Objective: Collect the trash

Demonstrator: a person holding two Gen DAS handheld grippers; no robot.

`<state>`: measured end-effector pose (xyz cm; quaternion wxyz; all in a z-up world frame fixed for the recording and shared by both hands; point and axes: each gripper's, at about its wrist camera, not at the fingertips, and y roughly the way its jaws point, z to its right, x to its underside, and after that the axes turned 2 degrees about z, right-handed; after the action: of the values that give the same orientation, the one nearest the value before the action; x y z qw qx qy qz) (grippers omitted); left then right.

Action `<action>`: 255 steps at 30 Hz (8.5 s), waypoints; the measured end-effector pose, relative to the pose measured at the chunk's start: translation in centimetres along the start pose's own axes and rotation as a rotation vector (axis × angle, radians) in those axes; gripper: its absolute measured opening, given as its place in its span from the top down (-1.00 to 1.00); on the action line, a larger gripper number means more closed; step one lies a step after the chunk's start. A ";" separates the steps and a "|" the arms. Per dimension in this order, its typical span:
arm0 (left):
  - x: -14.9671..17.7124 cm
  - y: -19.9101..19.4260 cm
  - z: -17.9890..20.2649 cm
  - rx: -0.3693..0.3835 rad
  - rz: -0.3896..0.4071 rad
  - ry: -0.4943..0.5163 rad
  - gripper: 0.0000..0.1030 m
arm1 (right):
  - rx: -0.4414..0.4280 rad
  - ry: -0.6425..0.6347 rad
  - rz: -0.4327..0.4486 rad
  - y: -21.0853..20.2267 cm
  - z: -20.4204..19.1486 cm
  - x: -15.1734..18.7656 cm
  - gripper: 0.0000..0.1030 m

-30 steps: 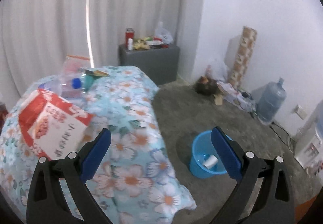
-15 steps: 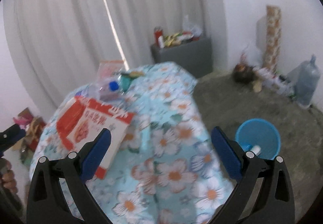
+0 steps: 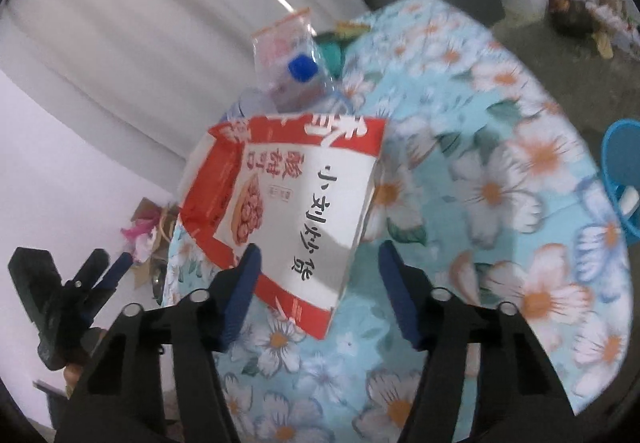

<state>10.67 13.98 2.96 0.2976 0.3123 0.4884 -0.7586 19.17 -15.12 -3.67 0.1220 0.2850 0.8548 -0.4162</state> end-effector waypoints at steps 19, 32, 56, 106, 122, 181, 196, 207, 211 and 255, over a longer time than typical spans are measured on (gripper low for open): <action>0.0 2.7 3.2 0.140 -0.078 0.007 -0.08 | 0.004 -0.065 -0.112 -4.7 3.8 1.8 0.94; 3.7 7.2 11.7 0.360 -0.246 0.129 0.34 | 0.102 -0.040 -0.192 -9.3 10.3 4.5 0.94; 8.9 14.4 12.2 0.238 -0.462 0.144 0.64 | -0.020 0.198 -0.137 -7.8 12.6 5.5 0.76; 5.9 2.1 3.1 0.393 -0.279 -0.068 0.99 | -0.244 -0.027 -0.308 6.6 1.9 -2.5 1.00; 3.2 6.6 11.3 0.406 -0.260 0.053 0.99 | -0.270 0.048 -0.323 8.1 2.7 -1.0 1.00; 10.3 9.9 5.9 0.285 -0.389 0.091 0.99 | -0.204 0.177 -0.197 4.2 5.5 0.7 0.59; 6.4 5.0 0.2 0.228 -0.232 -0.069 0.67 | -0.262 0.212 -0.144 1.5 7.4 1.4 0.84; 3.3 7.6 -8.7 0.013 -0.180 -0.421 0.52 | -0.278 0.245 -0.139 1.7 8.7 1.9 0.84; 3.5 8.8 -9.0 0.004 -0.196 -0.457 0.55 | -0.279 0.242 -0.138 1.7 8.7 1.9 0.84; -4.4 6.4 19.3 0.412 -0.081 0.207 0.95 | -0.294 0.315 0.253 -13.0 16.3 1.7 0.84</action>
<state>14.70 -5.50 9.09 0.1450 0.4227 0.3635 -0.8174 9.68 -33.59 -6.26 0.0784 0.4304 0.8721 -0.2190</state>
